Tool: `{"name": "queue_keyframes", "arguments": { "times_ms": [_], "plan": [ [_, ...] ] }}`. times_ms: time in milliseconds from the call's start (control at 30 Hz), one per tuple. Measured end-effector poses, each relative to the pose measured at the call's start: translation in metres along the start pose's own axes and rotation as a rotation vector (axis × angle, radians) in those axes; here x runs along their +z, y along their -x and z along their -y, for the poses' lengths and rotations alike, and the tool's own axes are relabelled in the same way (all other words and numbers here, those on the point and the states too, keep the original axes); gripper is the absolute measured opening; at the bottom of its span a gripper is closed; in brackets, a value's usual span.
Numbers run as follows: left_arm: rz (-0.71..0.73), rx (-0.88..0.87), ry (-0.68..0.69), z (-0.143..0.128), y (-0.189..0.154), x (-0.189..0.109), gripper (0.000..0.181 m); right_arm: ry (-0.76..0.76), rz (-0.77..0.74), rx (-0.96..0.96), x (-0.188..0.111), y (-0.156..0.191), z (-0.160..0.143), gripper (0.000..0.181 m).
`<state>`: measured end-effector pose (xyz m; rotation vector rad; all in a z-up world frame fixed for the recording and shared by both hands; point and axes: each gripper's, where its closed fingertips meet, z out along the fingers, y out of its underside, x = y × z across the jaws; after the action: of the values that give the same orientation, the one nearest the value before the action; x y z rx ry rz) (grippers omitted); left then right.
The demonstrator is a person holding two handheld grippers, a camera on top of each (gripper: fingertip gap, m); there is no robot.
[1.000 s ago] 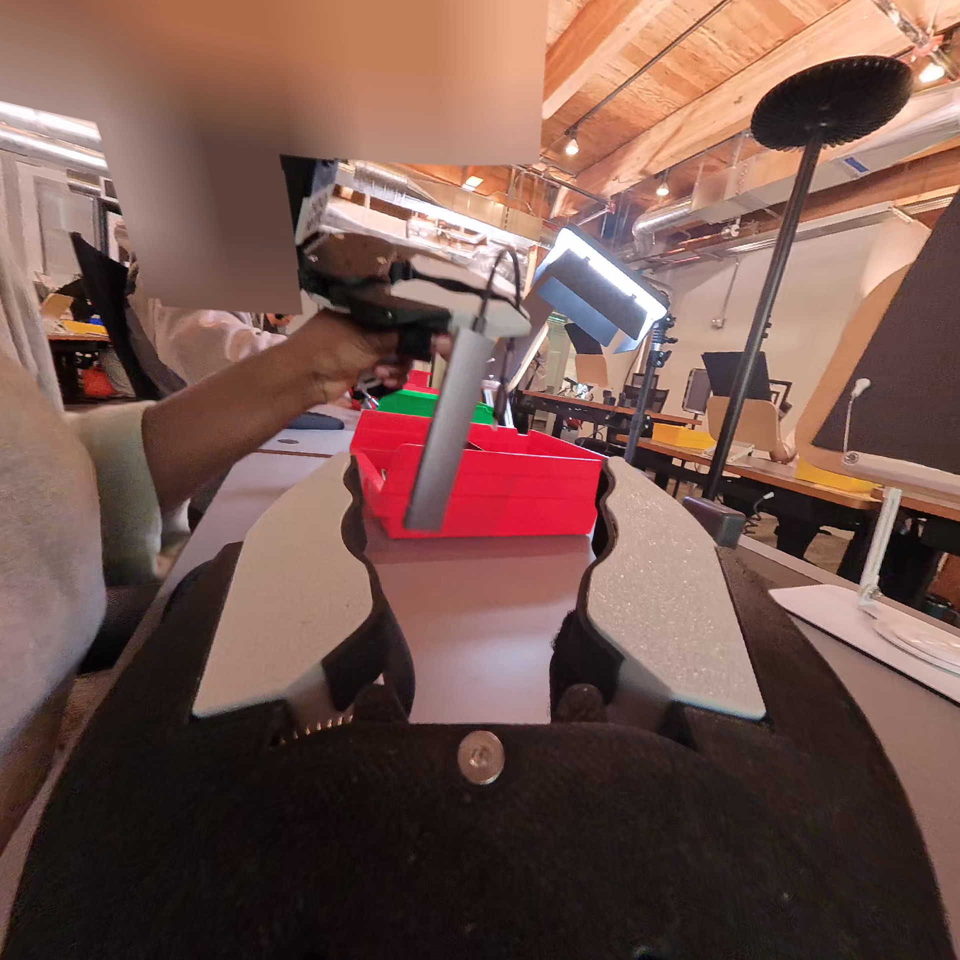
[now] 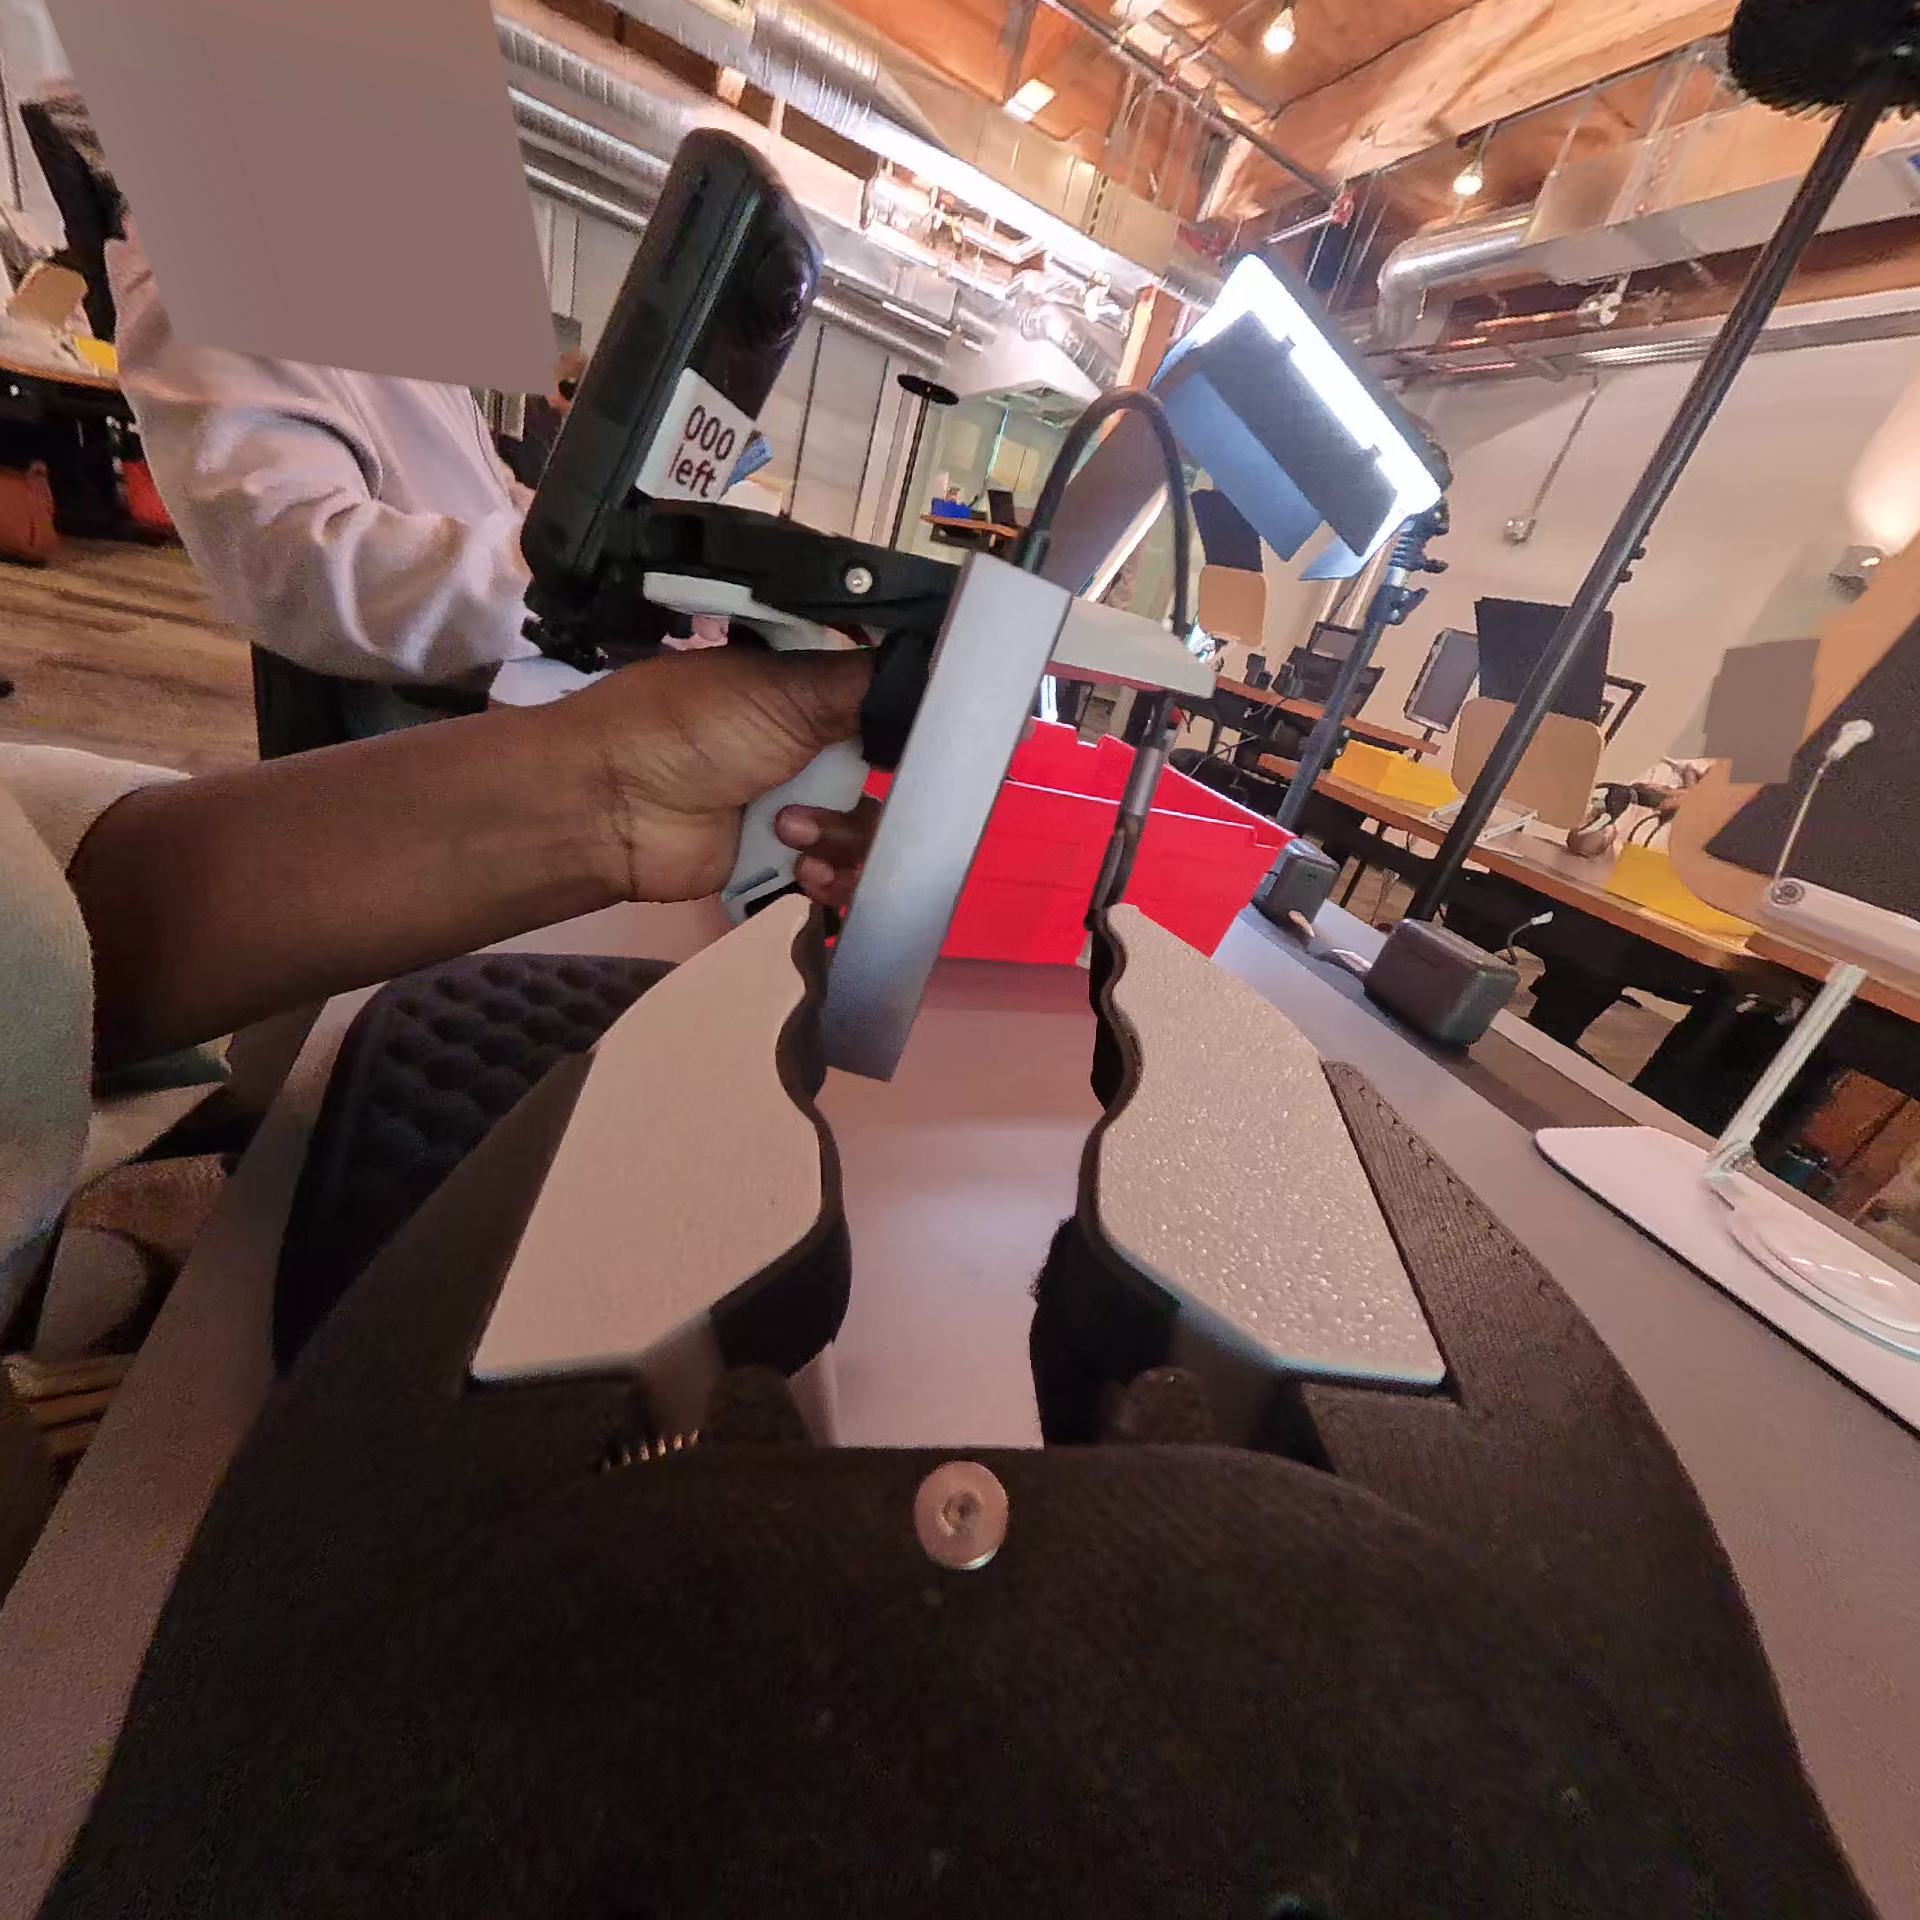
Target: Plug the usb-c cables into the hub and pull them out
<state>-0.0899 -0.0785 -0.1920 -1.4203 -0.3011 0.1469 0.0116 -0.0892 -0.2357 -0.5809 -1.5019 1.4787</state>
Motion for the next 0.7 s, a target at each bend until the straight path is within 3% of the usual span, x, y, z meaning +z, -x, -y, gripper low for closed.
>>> {"name": "queue_keyframes", "arguments": {
  "times_ms": [233,367,500,633,700],
  "plan": [
    [0.024,-0.002,0.002,0.0,-0.003,0.003,0.002,0.078,0.083,0.054,0.019,0.018,-0.006,0.049],
    [0.034,0.011,0.006,0.001,-0.008,0.004,0.002,0.148,0.05,0.081,0.026,0.013,-0.014,0.025],
    [-0.046,0.081,0.022,0.004,-0.012,0.0,0.004,0.13,0.132,0.316,0.019,0.007,-0.005,0.023],
    [-0.175,0.094,0.028,0.01,-0.013,-0.015,0.061,0.068,0.252,0.73,0.001,-0.011,0.008,0.022],
    [-0.195,0.136,-0.041,0.021,-0.013,-0.028,0.074,-0.023,0.278,0.919,-0.007,-0.026,0.018,0.022]
  ]
}}
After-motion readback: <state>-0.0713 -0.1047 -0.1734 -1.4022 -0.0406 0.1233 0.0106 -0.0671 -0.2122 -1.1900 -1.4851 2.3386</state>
